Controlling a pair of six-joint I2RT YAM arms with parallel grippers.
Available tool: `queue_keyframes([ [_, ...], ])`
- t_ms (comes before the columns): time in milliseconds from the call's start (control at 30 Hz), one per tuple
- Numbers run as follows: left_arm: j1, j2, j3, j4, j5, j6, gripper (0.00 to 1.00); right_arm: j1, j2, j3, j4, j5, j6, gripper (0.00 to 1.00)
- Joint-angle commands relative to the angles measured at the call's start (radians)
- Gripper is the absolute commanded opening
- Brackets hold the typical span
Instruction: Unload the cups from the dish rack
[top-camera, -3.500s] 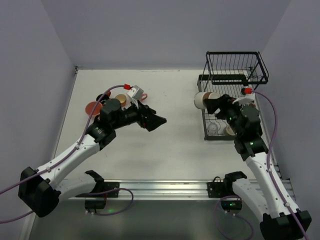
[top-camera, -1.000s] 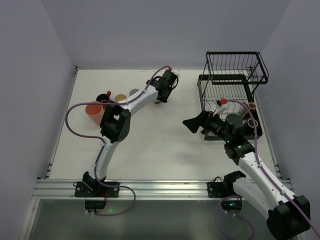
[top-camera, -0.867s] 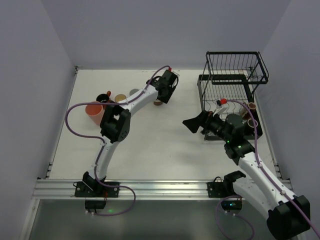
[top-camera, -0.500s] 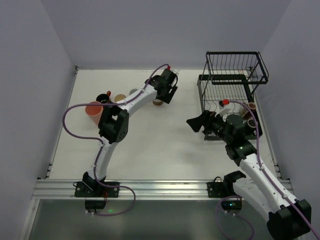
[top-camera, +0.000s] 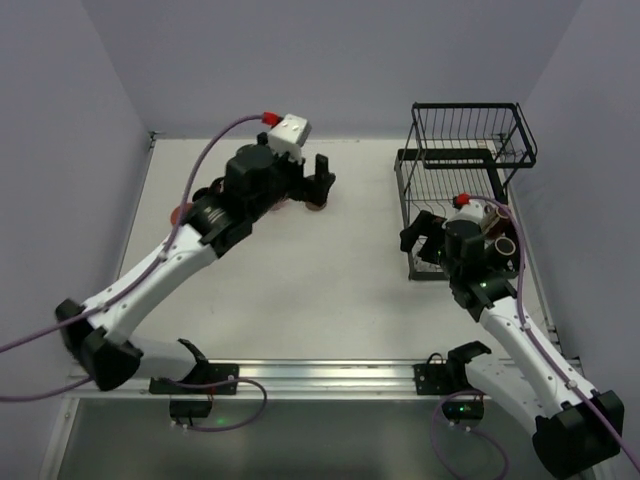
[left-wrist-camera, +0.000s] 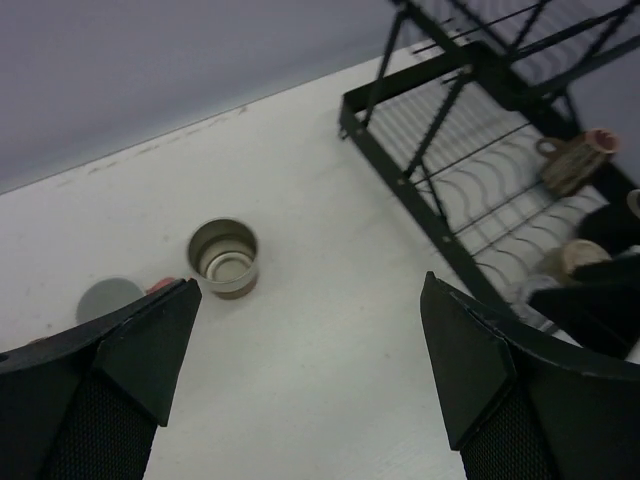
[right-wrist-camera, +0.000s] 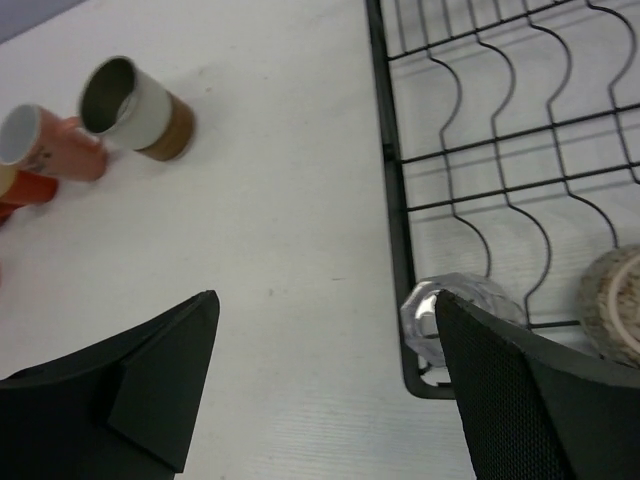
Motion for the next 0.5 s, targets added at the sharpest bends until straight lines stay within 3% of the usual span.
queue_keyframes([
  [0, -0.005, -0.205, -0.241, 0.163, 0.224, -0.109, 1.00, -0.001, 0.038, 0.044, -0.110, 0.180, -0.020, 0.93],
  [67, -0.005, -0.328, -0.381, 0.173, 0.272, -0.109, 1.00, -0.001, 0.052, 0.031, -0.121, 0.200, -0.018, 0.93],
  [233, -0.005, -0.511, -0.532, 0.101, 0.289, -0.091, 1.00, -0.009, 0.070, 0.031, -0.165, 0.272, -0.006, 0.89],
  [467, -0.007, -0.565, -0.627, 0.108, 0.289, -0.042, 1.00, -0.012, 0.218, 0.087, -0.216, 0.288, 0.007, 0.84],
])
